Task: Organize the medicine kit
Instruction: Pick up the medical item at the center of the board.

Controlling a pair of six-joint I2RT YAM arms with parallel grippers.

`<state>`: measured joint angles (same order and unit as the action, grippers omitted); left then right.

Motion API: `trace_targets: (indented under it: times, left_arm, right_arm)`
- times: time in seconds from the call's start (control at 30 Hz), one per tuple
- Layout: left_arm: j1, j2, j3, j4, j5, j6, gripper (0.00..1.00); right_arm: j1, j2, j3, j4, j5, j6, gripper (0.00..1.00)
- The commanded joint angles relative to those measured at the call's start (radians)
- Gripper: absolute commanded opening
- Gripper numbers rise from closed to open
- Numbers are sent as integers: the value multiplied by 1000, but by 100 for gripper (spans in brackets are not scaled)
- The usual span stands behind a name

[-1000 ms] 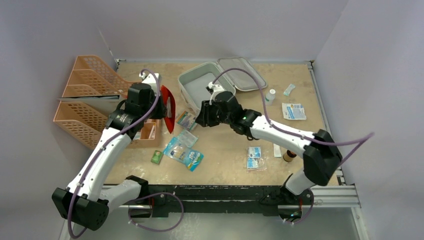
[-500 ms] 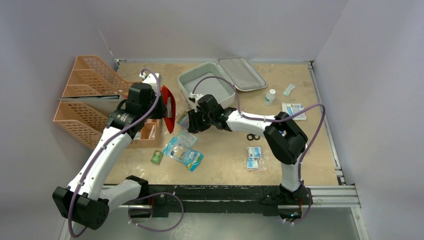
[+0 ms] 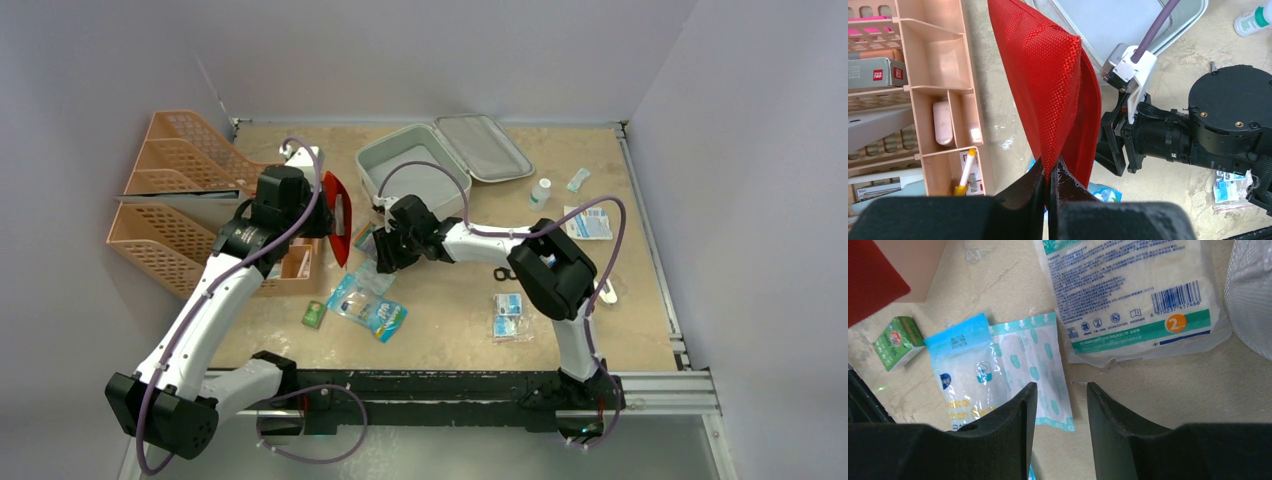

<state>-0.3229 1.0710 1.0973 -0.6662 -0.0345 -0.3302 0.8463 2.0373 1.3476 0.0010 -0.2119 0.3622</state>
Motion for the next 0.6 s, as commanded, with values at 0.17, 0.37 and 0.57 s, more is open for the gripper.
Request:
trace_targets:
  times: [0.17, 0.37, 0.57]
  left_arm:
    - [4, 12, -9, 50, 28, -4, 0]
    - [5, 10, -10, 50, 30, -4, 0]
    - [4, 6, -11, 50, 30, -4, 0]
  right_arm:
    - [8, 19, 33, -20, -12, -38, 44]
    - [14, 30, 25, -15, -25, -40, 42]
    - [20, 44, 27, -22, -13, -42, 39]
